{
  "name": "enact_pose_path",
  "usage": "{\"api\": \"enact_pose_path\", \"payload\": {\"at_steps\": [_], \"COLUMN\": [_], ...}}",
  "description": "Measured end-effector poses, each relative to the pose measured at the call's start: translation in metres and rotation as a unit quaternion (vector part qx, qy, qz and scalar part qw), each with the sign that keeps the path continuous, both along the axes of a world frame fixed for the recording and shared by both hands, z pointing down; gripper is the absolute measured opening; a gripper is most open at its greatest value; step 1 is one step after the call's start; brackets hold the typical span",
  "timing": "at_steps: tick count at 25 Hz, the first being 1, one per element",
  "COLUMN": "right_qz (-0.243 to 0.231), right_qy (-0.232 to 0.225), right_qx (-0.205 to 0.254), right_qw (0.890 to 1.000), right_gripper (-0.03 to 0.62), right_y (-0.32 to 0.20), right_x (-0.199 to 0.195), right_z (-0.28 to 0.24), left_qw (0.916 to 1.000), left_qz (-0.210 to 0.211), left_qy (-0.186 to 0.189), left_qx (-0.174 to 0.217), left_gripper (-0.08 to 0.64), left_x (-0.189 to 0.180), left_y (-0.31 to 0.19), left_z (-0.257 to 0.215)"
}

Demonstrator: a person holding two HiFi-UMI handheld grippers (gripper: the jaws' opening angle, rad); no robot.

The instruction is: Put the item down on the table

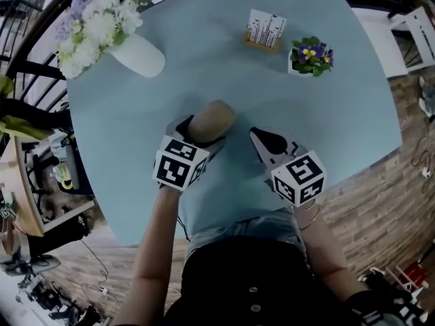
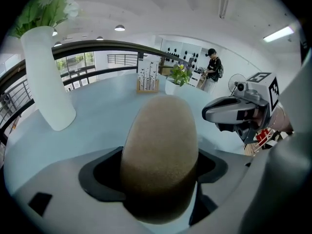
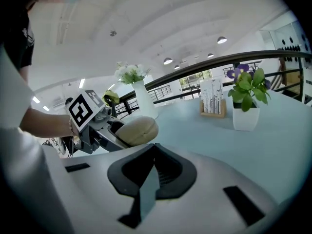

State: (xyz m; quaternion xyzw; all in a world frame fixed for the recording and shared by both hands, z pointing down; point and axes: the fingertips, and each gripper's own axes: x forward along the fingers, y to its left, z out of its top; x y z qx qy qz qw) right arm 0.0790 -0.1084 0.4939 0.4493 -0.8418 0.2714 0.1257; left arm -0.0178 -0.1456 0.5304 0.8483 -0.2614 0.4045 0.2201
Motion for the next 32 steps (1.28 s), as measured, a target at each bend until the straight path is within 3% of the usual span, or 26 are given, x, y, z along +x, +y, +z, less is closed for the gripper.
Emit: {"api": "enact_pose_path", "payload": {"at_steps": [11,19,32], "right_qz": [0.000,0.010,0.033], "right_qy": [0.002,-0.007,-0.003], "right_qx": [-0.012,-0.020,-0.028], "right_qw": [1.000,1.000,0.999], "right_gripper": [0.006,0.008,0.008], "right_y": [0.005,0.008,0.015], "right_x": [0.000,0.004,0.018], "right_z": [0.013,0.017,0.018], "left_qw": [0.9992,0.9945,0.9945], "left_qz": [0.027,0.072,0.079], "left_qy": [-0.026,-0.073,-0.058], "left_qx": [-0.014,0.017,0.038], "left_gripper": [0.425,0.425,0.426], "left_x": [0.012,0.016,0.024], "left_y": [-0.003,-0.005,0.000], "left_z": [0.021,0.032,0.033]}}
